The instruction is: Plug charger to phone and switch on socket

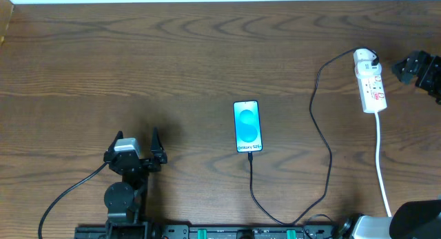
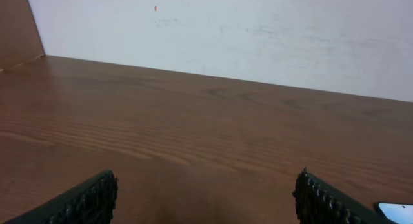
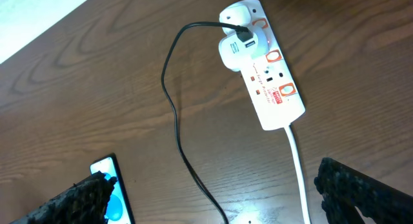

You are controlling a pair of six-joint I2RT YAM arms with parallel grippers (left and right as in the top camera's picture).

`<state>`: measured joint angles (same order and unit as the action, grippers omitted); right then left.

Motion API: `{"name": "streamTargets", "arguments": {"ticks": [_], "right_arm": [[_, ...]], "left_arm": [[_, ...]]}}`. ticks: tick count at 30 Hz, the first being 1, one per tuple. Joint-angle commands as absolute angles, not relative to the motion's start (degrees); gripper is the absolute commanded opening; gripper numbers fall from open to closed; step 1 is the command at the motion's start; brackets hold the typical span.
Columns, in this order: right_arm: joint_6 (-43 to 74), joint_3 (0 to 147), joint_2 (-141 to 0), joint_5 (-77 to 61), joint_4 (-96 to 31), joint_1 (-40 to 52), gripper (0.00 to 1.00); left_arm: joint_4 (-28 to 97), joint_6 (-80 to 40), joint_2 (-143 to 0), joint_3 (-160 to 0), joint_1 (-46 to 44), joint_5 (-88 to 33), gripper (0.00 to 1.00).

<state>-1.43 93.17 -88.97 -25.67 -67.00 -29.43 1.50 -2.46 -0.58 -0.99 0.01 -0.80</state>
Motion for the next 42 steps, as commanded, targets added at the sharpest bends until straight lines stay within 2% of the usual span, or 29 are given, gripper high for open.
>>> {"name": "streamTargets", "arguments": {"ticks": [1,39,42], "right_arm": [[-0.9,93.3,-88.5,-25.8,-67.1,-29.1,0.99],[-0.9,93.3,-88.0,-24.3,-67.1,-29.2,0.99],[-0.9,92.2,-85.5,-24.3,-63.9,-28.9,0.99]], "left_arm": [[4.3,-1.1,-0.1,-0.2,0.4,-0.3,0.87],[4.2,-1.1,-0.2,-0.2,0.4,-0.5,0.87],[4.2,-1.1,-0.2,-0.2,0.4,-0.5,0.87]]}}
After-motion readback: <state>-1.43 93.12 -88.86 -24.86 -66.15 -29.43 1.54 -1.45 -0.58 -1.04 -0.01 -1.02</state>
